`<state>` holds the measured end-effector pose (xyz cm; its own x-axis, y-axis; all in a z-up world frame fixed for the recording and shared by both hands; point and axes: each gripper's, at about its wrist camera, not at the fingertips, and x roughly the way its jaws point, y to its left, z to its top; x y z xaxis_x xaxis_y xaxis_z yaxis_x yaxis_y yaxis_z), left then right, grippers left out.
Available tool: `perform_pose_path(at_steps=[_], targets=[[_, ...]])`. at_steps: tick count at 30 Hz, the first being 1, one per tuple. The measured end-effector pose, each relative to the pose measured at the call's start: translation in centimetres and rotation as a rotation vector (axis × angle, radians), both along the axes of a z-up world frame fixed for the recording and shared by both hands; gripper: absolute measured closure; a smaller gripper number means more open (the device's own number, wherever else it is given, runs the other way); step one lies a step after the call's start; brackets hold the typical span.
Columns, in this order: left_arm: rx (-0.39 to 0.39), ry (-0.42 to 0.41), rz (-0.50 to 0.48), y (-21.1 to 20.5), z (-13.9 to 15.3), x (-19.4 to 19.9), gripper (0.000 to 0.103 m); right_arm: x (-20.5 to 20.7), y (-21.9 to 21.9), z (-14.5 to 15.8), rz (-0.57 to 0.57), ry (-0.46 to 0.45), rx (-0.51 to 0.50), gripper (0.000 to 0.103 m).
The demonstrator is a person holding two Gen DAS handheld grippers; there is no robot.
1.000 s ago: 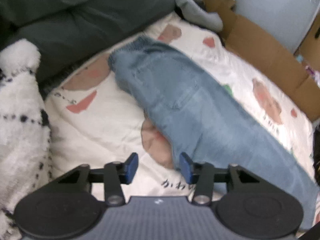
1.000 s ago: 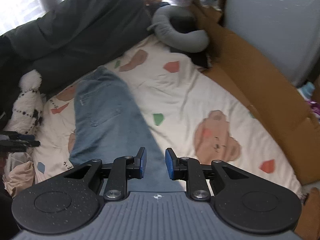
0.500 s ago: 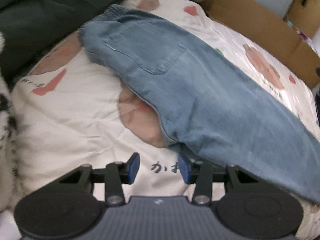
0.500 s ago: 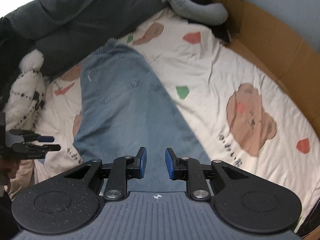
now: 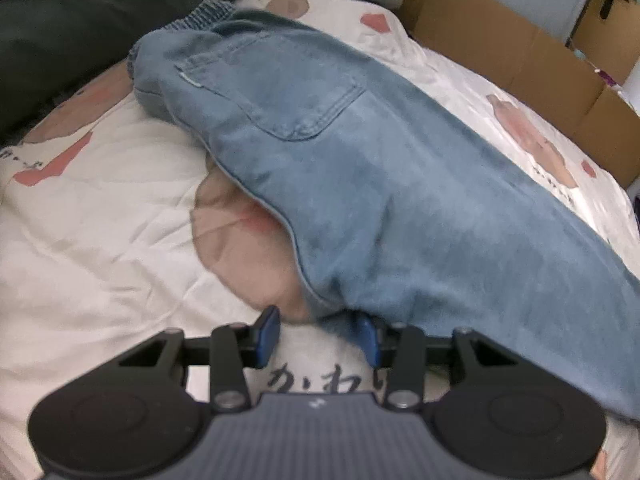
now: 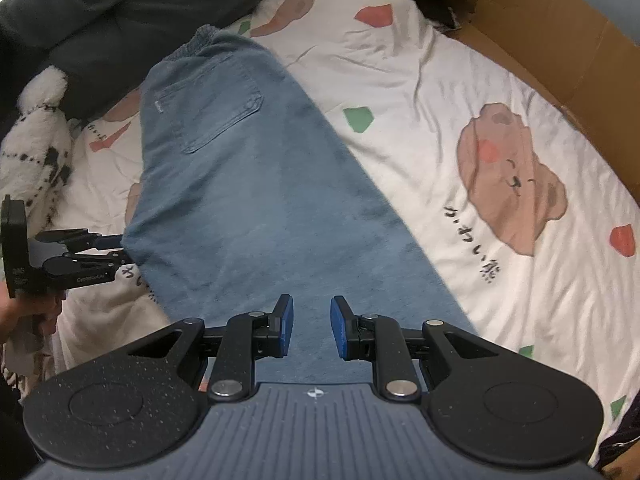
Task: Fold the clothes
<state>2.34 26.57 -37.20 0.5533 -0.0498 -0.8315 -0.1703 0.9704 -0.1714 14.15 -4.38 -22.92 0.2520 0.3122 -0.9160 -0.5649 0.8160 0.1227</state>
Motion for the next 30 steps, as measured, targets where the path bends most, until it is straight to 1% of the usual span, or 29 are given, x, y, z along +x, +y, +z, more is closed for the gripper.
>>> perform_pose_path(at_steps=[4,7,8,9,10,12,17,19,20,21,22,24,28,30], targets=[[-0.017,-0.019,0.005,-0.1,-0.1,0.7,0.058,0.7,-1.0,0.8,-0.044,-0.012,0.013,0.076],[0.003,-0.014,-0.001,-0.5,-0.6,1.2,0.058,1.1,-1.7,1.3,-0.074,-0.01,0.03,0.076],[0.001,-0.019,0.003,-0.4,-0.7,1.2,0.064,1.3,-2.0,1.4,-0.086,-0.006,0.037,0.076],[-0.002,-0.024,0.008,-0.4,-0.7,1.1,0.077,1.5,-2.3,1.5,-0.101,0.0,0.045,0.076],[-0.002,-0.028,0.008,-0.3,-0.6,0.8,0.079,1.7,-2.6,1.7,-0.114,0.003,0.053,0.076],[-0.003,-0.036,0.009,-0.2,-0.4,0.3,0.086,2.0,-2.9,2.0,-0.128,0.0,0.057,0.076],[-0.004,-0.054,0.011,0.2,0.1,-1.0,0.091,2.7,-3.7,2.6,-0.129,0.001,0.058,0.076],[0.025,-0.041,-0.017,-0.1,0.4,-1.2,0.092,3.0,-4.0,3.0,-0.128,-0.002,0.059,0.076],[0.036,-0.035,-0.03,-0.1,0.6,-1.3,0.096,3.1,-4.1,3.3,-0.129,-0.005,0.057,0.076],[0.045,-0.025,-0.03,-0.1,0.8,-1.5,0.103,3.3,-4.4,3.5,-0.131,-0.009,0.056,0.076],[0.054,-0.016,-0.031,0.0,1.1,-1.8,0.103,3.4,-4.6,3.8,-0.134,-0.011,0.057,0.076],[0.055,-0.025,-0.02,0.4,2.0,-2.7,0.103,3.7,-4.9,4.3,-0.137,-0.017,0.057,0.076],[0.037,-0.064,-0.001,0.9,4.0,-3.2,0.102,4.2,-4.9,5.5,-0.11,-0.04,0.039,0.076],[0.015,-0.079,-0.002,0.8,4.5,-2.3,0.094,4.5,-4.8,6.1,-0.094,-0.05,0.032,0.076]])
